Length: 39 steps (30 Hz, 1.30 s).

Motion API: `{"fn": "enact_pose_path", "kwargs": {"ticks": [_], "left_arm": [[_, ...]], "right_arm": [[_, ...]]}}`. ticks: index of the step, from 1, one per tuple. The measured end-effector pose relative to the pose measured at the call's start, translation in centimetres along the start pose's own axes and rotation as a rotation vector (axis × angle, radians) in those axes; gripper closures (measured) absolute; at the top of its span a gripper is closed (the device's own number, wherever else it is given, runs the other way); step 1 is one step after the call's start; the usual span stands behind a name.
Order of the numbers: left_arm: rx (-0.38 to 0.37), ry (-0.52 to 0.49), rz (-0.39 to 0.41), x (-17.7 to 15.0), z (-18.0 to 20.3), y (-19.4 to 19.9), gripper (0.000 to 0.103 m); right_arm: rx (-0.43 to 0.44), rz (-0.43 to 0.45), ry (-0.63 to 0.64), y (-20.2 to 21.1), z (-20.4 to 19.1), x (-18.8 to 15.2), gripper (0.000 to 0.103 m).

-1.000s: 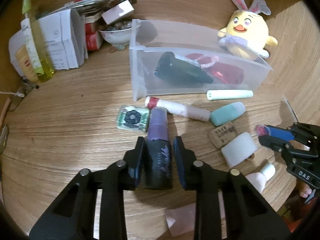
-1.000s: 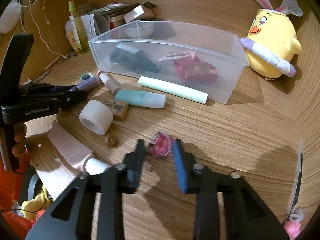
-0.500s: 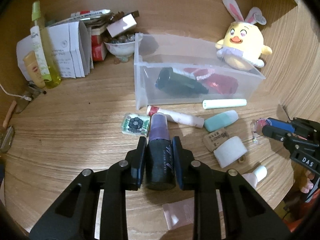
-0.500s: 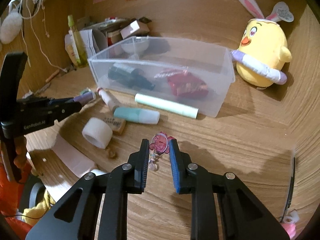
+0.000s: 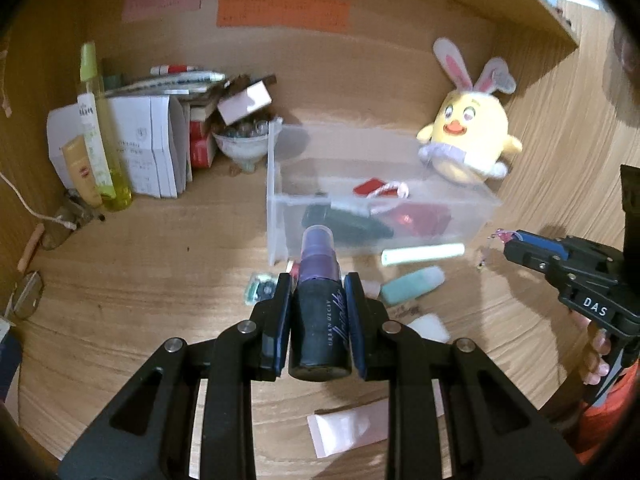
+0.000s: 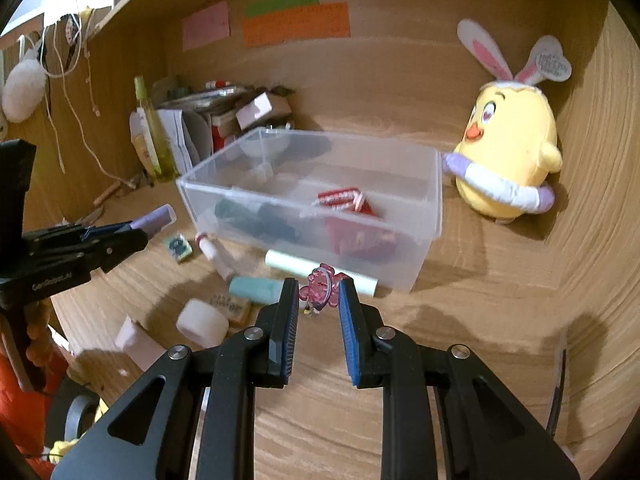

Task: Organize objects
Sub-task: 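Lift the purple bottle and pink clip and carry both over the clear box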

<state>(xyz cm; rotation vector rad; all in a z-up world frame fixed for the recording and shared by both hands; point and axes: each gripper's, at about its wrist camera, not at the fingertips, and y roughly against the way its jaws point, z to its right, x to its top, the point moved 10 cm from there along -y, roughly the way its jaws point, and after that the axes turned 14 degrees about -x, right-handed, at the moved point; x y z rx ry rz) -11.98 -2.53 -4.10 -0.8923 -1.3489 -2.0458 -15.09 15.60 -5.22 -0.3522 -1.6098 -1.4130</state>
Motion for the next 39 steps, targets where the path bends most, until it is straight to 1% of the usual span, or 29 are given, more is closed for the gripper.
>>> {"fn": "enact_pose_path", "kwargs": {"ticks": [5, 11, 19, 22, 24, 29, 36, 39], "left_arm": [[-0.017, 0.001, 0.053, 1.8, 0.6, 0.9, 0.078], [-0.024, -0.002, 0.099, 3.8, 1.1, 1.5, 0.078], [-0.015, -0.01, 0.131, 6.2, 1.4, 1.5, 0.078], [-0.014, -0.014, 0.146, 7.0, 1.4, 1.3, 0.078], [-0.014, -0.011, 0.147, 7.4, 1.2, 1.0, 0.078], [0.004, -0.012, 0.131, 8.4, 0.6, -0.2, 0.078], [0.003, 0.0, 0.116, 9.3, 0.0, -1.5, 0.078], [0.008, 0.003, 0.113, 9.8, -0.4, -2.0, 0.078]], "right_arm": [[0.004, 0.053, -0.023, 0.7, 0.3, 2.2, 0.085], [0.007, 0.11, -0.02, 1.3, 0.1, 4.7, 0.085], [0.008, 0.141, 0.012, 1.0, -0.5, 7.1, 0.085], [0.006, 0.141, 0.017, 0.6, -0.7, 7.6, 0.085], [0.014, 0.135, 0.017, 0.3, -0.8, 8.0, 0.085], [0.003, 0.141, 0.027, -0.2, -1.0, 9.1, 0.085], [-0.034, 0.165, 0.061, -1.1, -1.0, 11.4, 0.085], [-0.045, 0.16, 0.063, -2.1, -1.0, 12.1, 0.085]]}}
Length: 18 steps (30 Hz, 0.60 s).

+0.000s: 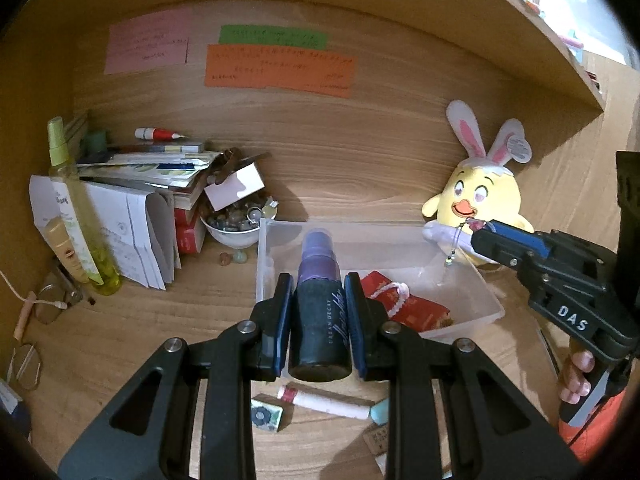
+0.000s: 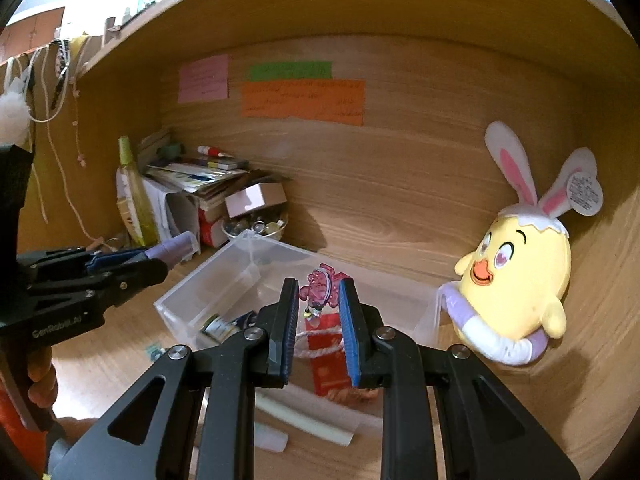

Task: Organize objects
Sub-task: 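Lift the purple bottle and pink clip and carry both over the clear box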

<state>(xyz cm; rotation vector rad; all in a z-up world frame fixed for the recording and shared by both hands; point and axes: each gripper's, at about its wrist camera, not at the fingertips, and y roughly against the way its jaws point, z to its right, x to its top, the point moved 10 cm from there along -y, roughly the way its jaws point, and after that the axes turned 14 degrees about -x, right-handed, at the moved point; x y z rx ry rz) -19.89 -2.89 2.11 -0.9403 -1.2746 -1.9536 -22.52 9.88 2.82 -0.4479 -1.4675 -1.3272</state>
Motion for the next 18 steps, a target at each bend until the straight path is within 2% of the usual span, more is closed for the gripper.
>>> {"fn": "enact_pose_path", "kwargs": {"ticks": [11, 18], "left_arm": [[-0.011, 0.053, -0.067, -0.5, -1.9, -3.6, 0.078], [-0.008, 0.059, -0.108, -1.4, -2.3, -5.6, 0.078]], "right_arm": [[0.047, -0.152, -0.037, -5.9, 0.3, -3.0, 0.085], [0.085, -0.204, -0.029, -6.9, -0.3, -4.2, 0.085]]}}
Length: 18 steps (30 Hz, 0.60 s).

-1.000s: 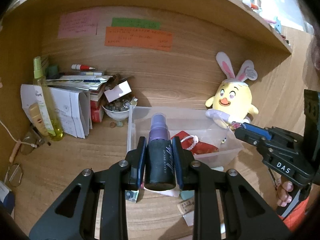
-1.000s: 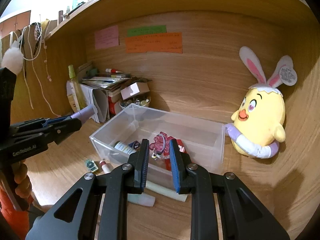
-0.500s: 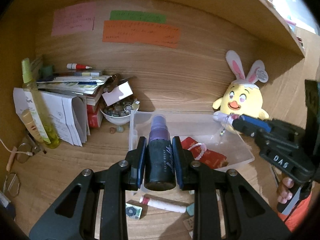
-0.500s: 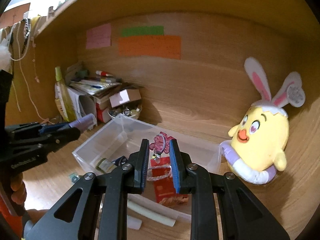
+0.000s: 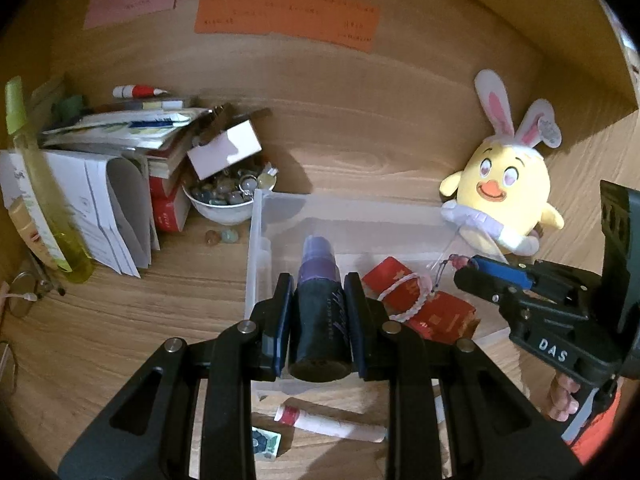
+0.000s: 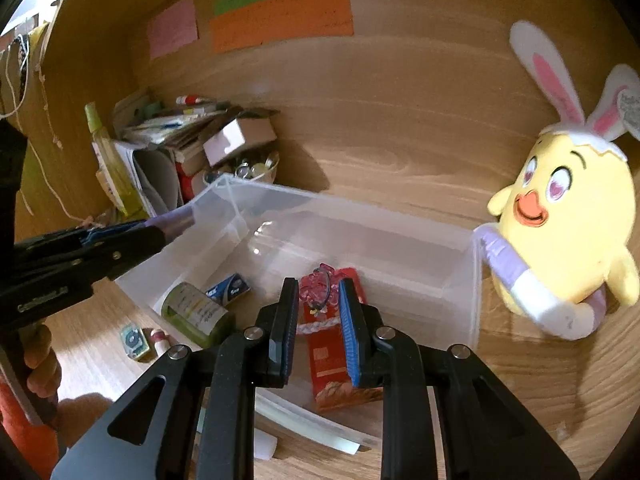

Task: Organize objects
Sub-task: 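Lift the purple bottle and pink clip and carry both over the clear box, then open both tools to drop the bottle and clip into the box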

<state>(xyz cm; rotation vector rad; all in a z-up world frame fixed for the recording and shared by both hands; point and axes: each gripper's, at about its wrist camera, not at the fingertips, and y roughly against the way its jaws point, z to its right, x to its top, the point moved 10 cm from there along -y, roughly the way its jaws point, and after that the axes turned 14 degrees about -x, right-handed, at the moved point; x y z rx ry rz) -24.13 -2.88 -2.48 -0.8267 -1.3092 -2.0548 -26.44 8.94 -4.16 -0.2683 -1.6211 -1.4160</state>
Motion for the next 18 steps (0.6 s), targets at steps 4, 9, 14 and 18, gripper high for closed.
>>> {"fn": "enact_pose_path", "kwargs": {"ticks": [4, 9, 14, 18], "left_arm": [[0.009, -0.007, -0.016, -0.3, -0.1, -0.8, 0.078], [0.01, -0.01, -0.026, -0.5, -0.3, -1.3, 0.078], [0.009, -0.014, -0.036, -0.7, -0.3, -1.7, 0.078], [0.01, -0.026, -0.034, -0.7, -0.1, -1.7, 0.078]], "right_arm": [[0.0, -0.021, 0.038, -0.6, -1.0, -0.7, 0.085], [0.001, -0.041, 0.062, -1.2, -1.6, -1.3, 0.085], [-0.002, -0.067, 0.063, -1.9, -1.7, -1.8, 0.085], [0.003, -0.072, 0.062, -2.0, -1.9, -1.9, 0.084]]}}
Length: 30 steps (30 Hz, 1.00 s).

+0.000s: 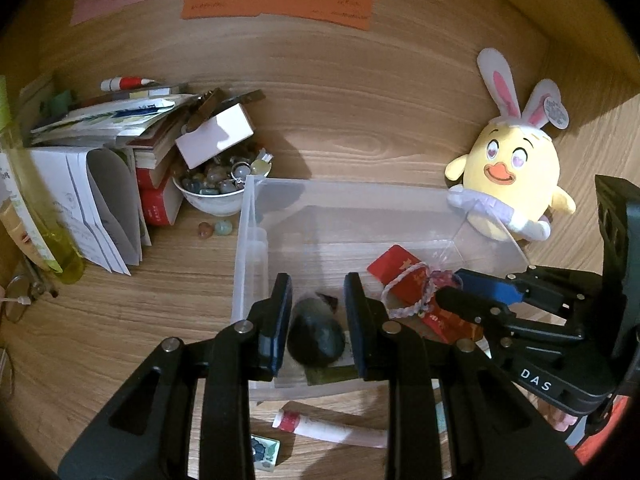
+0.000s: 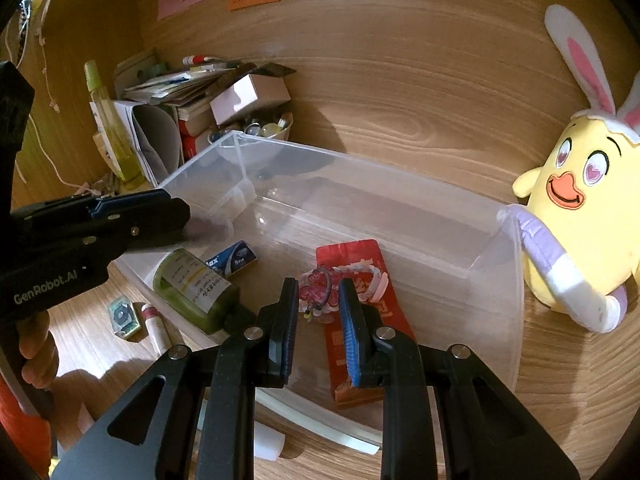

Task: Organize objects
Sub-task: 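Open both tools to drop the bottle and clip into the box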

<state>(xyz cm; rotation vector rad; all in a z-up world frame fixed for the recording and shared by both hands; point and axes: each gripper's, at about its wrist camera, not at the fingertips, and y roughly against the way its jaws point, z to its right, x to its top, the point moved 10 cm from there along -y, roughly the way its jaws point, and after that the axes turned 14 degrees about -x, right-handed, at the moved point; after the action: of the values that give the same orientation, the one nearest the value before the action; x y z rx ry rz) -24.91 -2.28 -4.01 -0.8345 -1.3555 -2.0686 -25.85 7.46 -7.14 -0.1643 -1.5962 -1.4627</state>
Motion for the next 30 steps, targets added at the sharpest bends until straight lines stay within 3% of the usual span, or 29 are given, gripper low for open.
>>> {"fn": "enact_pose_path", "kwargs": {"ticks": [7, 11, 19, 23, 27, 30], "left_arm": [[-0.006, -0.009, -0.003, -0.1, 0.3, 0.2, 0.078], [-0.013, -0.003, -0.001, -0.2, 0.4, 0.7, 0.076], [-0.014, -0.021, 0.039, -0.2, 1.0, 2.9, 0.055], [-0.006, -0.049, 0.069, -0.2, 1.5, 4.8, 0.041], [-0.007, -0.064, 0.09, -0.4, 1.9, 6.3, 0.028], [-0.007, -0.073, 0.093, -0.8, 2.1, 7.1, 0.025]], "right_arm": [[-0.012, -0.003, -0.002, 0.0, 0.0, 0.0, 0.084], [-0.009, 0.001, -0.004, 0.2, 0.0, 0.0, 0.074], [-0.008, 0.03, -0.002, 1.7, -0.1, 0.4, 0.072], [-0.012, 0.067, -0.002, 3.2, 0.0, 0.9, 0.057], [-0.007, 0.096, 0.003, 4.7, -0.4, 0.9, 0.051], [0.005, 0.108, 0.006, 5.7, -0.8, 0.6, 0.043]]}}
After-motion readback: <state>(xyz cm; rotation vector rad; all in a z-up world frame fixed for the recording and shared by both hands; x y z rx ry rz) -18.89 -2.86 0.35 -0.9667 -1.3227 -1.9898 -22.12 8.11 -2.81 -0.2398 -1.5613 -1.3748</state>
